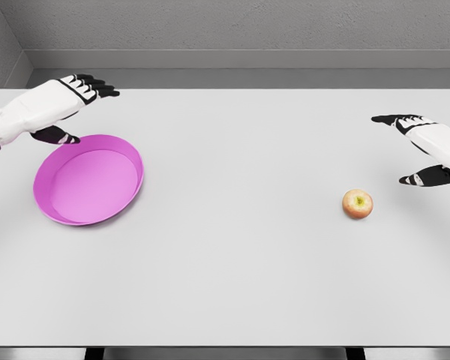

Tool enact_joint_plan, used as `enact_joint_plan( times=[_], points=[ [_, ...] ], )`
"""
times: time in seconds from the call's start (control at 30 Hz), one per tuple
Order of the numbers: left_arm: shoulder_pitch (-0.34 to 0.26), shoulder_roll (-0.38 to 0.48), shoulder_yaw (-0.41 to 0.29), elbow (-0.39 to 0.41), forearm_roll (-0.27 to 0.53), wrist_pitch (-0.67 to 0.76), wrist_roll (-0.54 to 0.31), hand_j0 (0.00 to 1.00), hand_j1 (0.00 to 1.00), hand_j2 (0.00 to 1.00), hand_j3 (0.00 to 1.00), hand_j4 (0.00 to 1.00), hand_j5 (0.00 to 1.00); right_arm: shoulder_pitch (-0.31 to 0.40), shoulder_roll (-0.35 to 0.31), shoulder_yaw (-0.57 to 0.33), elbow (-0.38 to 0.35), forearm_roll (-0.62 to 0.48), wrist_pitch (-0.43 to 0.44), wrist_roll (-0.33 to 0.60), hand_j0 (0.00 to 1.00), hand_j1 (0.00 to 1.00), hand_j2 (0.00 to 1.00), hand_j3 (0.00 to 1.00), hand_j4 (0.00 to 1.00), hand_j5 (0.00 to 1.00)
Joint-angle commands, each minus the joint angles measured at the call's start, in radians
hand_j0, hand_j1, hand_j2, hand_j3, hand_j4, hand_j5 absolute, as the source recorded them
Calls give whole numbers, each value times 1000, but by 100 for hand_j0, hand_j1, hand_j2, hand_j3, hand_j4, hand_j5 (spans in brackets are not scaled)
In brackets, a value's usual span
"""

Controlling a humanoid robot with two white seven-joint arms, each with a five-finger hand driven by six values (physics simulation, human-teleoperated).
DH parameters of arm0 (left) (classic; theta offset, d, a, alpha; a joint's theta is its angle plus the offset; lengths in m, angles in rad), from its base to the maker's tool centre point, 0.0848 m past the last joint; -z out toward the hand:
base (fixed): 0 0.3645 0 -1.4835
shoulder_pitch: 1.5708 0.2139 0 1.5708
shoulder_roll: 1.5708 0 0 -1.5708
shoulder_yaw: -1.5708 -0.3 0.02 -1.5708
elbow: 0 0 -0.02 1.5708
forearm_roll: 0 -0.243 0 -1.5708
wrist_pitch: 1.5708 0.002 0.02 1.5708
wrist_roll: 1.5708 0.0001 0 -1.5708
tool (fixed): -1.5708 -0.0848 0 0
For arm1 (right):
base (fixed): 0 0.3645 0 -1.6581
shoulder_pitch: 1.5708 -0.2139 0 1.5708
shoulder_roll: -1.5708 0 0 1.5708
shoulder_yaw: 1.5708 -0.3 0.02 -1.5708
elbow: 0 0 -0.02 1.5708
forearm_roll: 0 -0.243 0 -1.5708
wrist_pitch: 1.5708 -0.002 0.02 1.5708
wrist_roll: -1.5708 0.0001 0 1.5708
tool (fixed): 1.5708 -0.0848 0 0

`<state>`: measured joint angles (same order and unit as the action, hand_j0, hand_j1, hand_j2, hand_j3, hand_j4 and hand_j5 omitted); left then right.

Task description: Put the apple on the plate with both arms

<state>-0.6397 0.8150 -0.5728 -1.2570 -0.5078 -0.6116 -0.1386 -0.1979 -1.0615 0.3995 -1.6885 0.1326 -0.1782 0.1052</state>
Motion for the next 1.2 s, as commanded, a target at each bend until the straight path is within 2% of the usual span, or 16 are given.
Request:
enact_joint_plan(
  times=[0.0, 0.1, 0.2, 0.23, 0.33, 0.37, 0.57, 0.6, 0.7, 0.93, 1.17],
  points=[
    [0, 1, 1, -4, 6, 1, -4, 100, 100, 100, 100, 100, 100, -2, -2, -2, -3, 1, -1, 24, 100, 100, 100, 100, 100, 100],
    [6, 3, 1, -13, 6, 1, -4, 100, 100, 100, 100, 100, 100, -2, -3, -4, -5, 1, -1, 47, 100, 100, 100, 100, 100, 100],
    [8, 4, 1, -22, 5, 1, -4, 100, 100, 100, 100, 100, 100, -2, -11, -13, -42, 2, -7, 206, 100, 100, 100, 100, 100, 100],
    [8, 6, 2, -22, 5, 1, -4, 100, 100, 100, 100, 100, 100, -2, -11, -15, -63, 2, -7, 290, 100, 100, 100, 100, 100, 100],
    [8, 9, 1, -22, 6, 1, -4, 100, 100, 100, 100, 100, 100, -35, -11, -24, -63, 2, -12, 491, 100, 100, 100, 100, 100, 100],
    [8, 9, 1, -22, 6, 1, -4, 100, 100, 100, 100, 100, 100, -43, -11, -24, -63, 2, -12, 506, 100, 100, 100, 100, 100, 100],
    [9, 9, 1, -22, 6, 1, -4, 100, 100, 100, 100, 100, 100, -84, 31, -4, -57, 4, 6, 506, 100, 100, 100, 100, 100, 100],
    [9, 7, 1, -22, 5, 1, -4, 100, 100, 100, 100, 100, 100, -104, 34, 21, -57, 4, 52, 506, 100, 100, 100, 100, 100, 100],
    [11, 9, 2, -22, 5, 1, -4, 100, 100, 100, 100, 100, 100, -167, 58, 123, -43, 7, 91, 506, 100, 100, 100, 100, 100, 100],
    [11, 7, 2, -21, 5, 1, -4, 100, 100, 100, 100, 100, 100, -170, 60, 163, -5, 7, 100, 506, 100, 100, 100, 100, 100, 100],
    [9, 3, 2, -21, -8, 1, -4, 100, 100, 100, 100, 100, 100, -187, 69, 173, -5, 7, 114, 506, 100, 100, 100, 100, 100, 100]
  ],
)
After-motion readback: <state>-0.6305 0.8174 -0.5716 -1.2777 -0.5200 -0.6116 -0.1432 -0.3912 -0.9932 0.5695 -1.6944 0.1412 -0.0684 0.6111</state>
